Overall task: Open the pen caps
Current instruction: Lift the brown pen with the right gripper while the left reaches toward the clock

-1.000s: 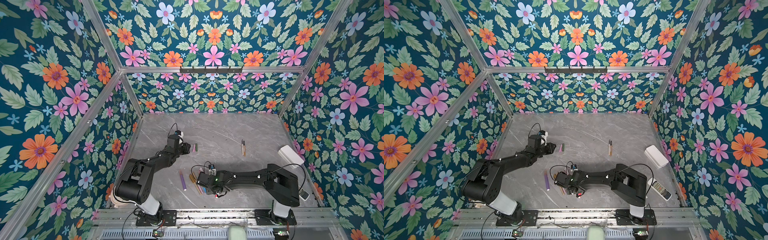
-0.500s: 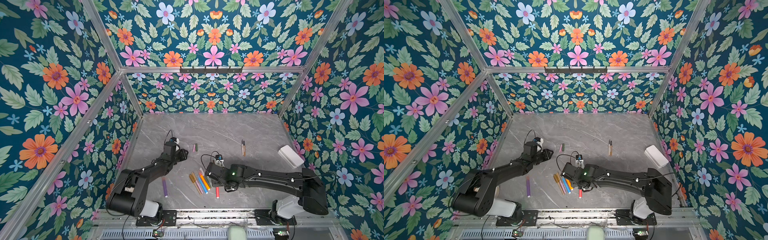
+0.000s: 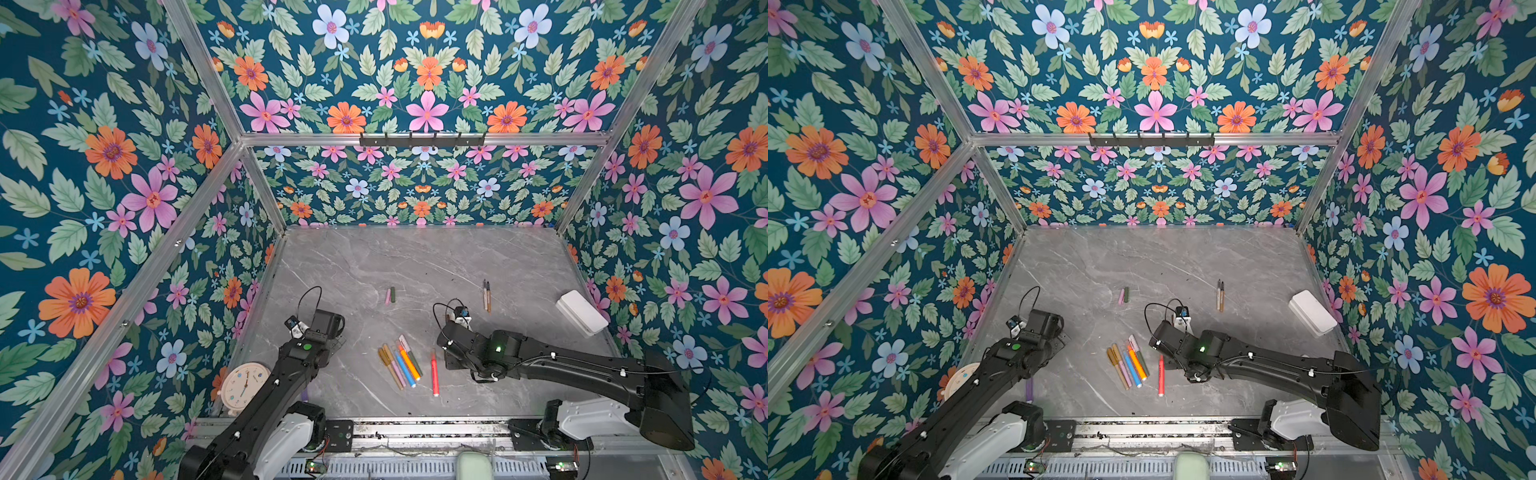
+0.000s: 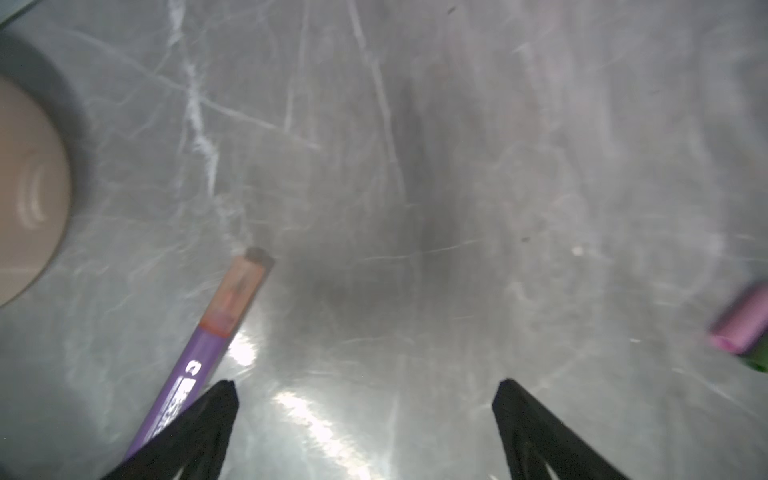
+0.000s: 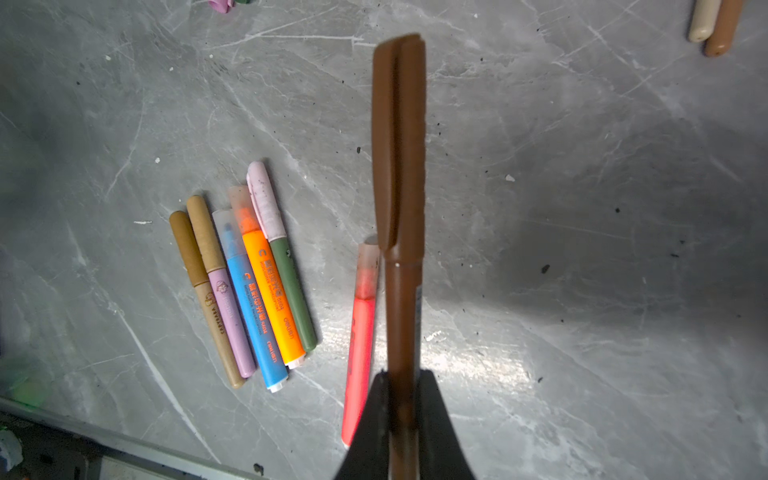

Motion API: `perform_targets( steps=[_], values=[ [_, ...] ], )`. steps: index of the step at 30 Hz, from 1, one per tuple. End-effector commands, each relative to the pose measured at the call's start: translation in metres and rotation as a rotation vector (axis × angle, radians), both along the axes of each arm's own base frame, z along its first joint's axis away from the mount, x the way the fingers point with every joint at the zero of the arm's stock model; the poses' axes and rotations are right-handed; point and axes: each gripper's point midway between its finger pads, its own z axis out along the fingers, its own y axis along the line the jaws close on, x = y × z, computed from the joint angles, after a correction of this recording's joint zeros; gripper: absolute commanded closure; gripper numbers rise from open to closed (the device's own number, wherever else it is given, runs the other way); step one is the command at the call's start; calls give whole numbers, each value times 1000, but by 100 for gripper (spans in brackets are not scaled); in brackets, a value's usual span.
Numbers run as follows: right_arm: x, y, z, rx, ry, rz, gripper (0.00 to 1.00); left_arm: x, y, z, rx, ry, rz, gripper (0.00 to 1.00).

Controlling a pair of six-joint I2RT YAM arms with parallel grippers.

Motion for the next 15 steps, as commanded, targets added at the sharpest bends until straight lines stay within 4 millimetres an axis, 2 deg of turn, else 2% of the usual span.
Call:
perform_targets(
  steps=[1,8,15],
  values=[
    [1,7,6,23,-18,31,100,-13,16,2,80,63,83,2],
    [-1,1,8,3,-23,55,100,-29,39,26,197,59,213,1],
    [-2,5,7,35,-14,57,100,-43,64,31,353,85,298,1]
  ],
)
